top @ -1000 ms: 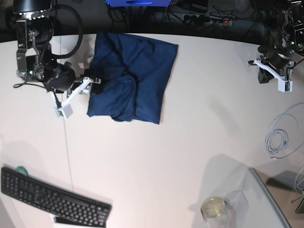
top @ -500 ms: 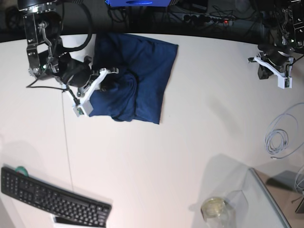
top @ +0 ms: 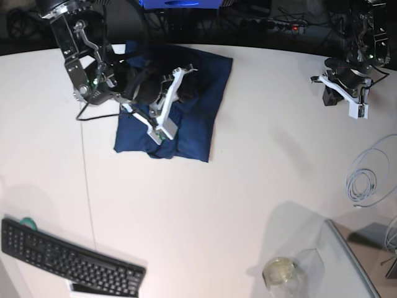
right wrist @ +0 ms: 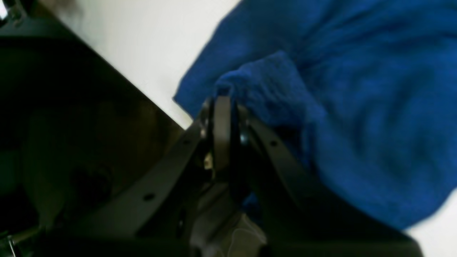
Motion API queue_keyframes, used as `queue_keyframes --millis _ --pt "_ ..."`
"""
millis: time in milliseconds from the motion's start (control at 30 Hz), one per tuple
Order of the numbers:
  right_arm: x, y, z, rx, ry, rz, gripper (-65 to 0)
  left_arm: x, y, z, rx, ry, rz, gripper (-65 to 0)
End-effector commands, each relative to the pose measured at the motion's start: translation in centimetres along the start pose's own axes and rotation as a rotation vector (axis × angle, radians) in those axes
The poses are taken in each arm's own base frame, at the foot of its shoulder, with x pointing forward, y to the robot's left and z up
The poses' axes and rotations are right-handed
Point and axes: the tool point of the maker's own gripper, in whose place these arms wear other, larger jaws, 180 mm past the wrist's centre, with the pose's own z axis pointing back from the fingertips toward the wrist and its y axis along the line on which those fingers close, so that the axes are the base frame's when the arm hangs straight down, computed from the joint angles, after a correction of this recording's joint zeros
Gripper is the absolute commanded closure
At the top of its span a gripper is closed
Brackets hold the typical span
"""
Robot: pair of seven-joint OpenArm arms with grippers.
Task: Layout the t-shirt on the table in an organized manner, then fold the t-shirt properly
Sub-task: 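Release the left gripper and press the folded bundle with the right gripper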
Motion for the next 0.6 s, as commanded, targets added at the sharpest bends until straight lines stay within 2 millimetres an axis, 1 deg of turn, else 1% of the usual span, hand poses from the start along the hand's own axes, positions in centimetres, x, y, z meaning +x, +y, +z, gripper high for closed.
queue_keyframes --millis 0,100,133,200,300,367,400,467,567 --pt "1.5 1.1 0.1 0.032 -0.043 0.02 -0.8 1.1 0.4 0.3 0.002 -0.03 -0.015 0.0" --pt "1.7 3.0 -0.5 0.072 -0.03 0.067 -0.8 1.1 0.3 0.3 0.001 -0.031 -0.014 0.0" --pt "1.6 3.3 -0.7 0.075 -0.025 0.08 -0.8 1.1 0.3 0.3 0.001 -0.031 -0.014 0.0" --pt "1.7 3.3 -0.8 0.062 -0.02 0.101 -0.9 1.1 0.4 0.3 0.002 -0.03 -0.014 0.0" --pt "0.9 2.7 -1.5 0.047 0.012 0.096 -1.2 1.0 0.4 0.3 0.002 -0.027 -0.013 0.0" --pt "0.9 3.0 -2.3 0.059 0.031 0.097 -1.4 1.0 0.4 0.3 0.002 -0.027 -0.013 0.0" --pt "0.3 3.4 -2.9 0.069 0.057 0.112 -1.2 1.0 0.4 0.3 0.002 -0.027 -0.013 0.0" --pt "0.1 4.2 -3.5 0.085 0.085 0.161 -1.2 1.0 0.4 0.3 0.002 -0.027 -0.013 0.0" --pt "0.0 5.2 -4.0 0.102 0.106 0.211 -1.2 1.0 0.4 0.3 0.002 -0.027 -0.013 0.0"
